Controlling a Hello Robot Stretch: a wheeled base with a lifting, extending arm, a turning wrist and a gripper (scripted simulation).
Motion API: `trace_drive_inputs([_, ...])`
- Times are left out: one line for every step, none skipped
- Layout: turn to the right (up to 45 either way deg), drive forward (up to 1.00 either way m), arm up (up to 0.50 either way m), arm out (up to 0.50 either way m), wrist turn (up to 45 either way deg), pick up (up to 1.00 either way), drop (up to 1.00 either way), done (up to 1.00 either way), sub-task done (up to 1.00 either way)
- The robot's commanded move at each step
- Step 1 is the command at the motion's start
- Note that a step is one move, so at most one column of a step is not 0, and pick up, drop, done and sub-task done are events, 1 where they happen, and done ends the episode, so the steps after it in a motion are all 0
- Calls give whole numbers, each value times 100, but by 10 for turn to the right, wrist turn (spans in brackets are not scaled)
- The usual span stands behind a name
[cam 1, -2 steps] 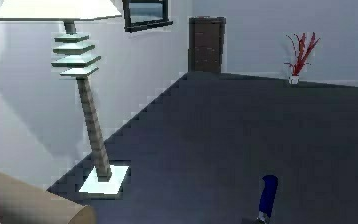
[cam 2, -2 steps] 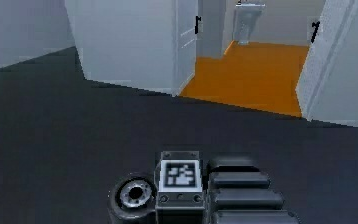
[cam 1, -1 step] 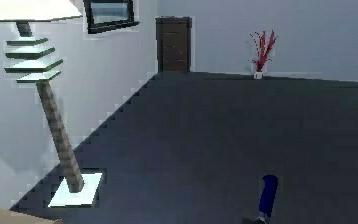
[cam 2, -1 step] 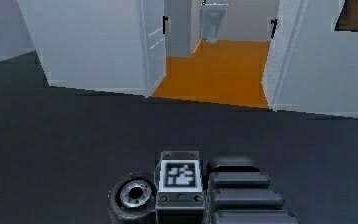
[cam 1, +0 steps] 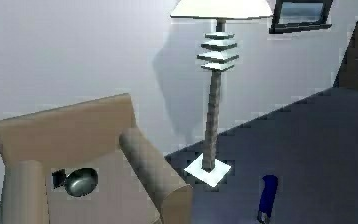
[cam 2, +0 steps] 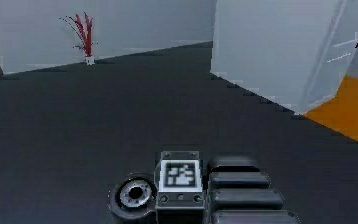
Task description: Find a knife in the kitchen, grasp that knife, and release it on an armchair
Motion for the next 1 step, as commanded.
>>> trace_drive_inputs([-450, 0, 0, 0, 0, 0, 0, 0, 0])
